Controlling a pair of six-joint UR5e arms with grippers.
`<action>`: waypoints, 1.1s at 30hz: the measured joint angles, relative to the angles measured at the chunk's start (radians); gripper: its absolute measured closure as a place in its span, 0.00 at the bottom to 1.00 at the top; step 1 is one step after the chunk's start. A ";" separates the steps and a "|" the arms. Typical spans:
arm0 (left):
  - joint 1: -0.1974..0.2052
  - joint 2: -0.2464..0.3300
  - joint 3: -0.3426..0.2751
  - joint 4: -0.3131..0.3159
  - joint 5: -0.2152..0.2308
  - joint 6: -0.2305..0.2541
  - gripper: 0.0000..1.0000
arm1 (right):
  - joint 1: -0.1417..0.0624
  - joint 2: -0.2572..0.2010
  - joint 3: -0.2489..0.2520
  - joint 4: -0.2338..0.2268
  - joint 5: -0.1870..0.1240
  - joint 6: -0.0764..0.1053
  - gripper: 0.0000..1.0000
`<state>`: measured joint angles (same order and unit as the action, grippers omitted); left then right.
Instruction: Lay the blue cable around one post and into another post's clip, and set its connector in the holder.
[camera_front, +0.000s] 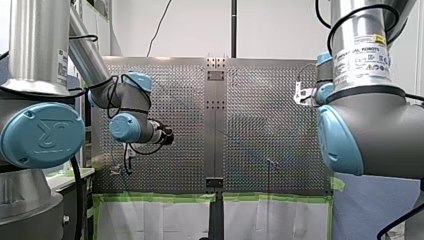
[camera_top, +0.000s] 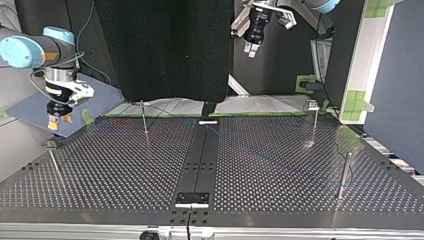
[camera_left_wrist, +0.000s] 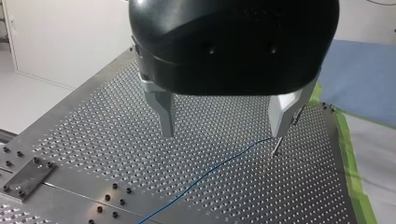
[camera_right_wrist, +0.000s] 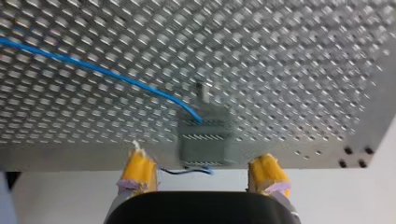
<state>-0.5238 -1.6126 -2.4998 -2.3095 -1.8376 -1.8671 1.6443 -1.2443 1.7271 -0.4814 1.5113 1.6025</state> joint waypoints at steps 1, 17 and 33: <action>0.000 0.000 0.000 0.004 -0.001 0.001 0.00 | 0.012 0.000 0.012 0.000 0.012 0.000 0.01; 0.012 0.000 0.002 0.092 -0.094 0.082 0.00 | 0.159 0.000 0.063 -0.017 0.119 -0.002 0.01; 0.026 0.000 0.002 0.082 -0.187 0.104 0.00 | 0.288 0.008 0.067 -0.034 0.240 0.000 0.01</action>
<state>-0.4974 -1.6127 -2.4980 -2.2275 -2.0247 -1.7634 1.9324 -1.2368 1.7938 -0.5157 1.7515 1.6020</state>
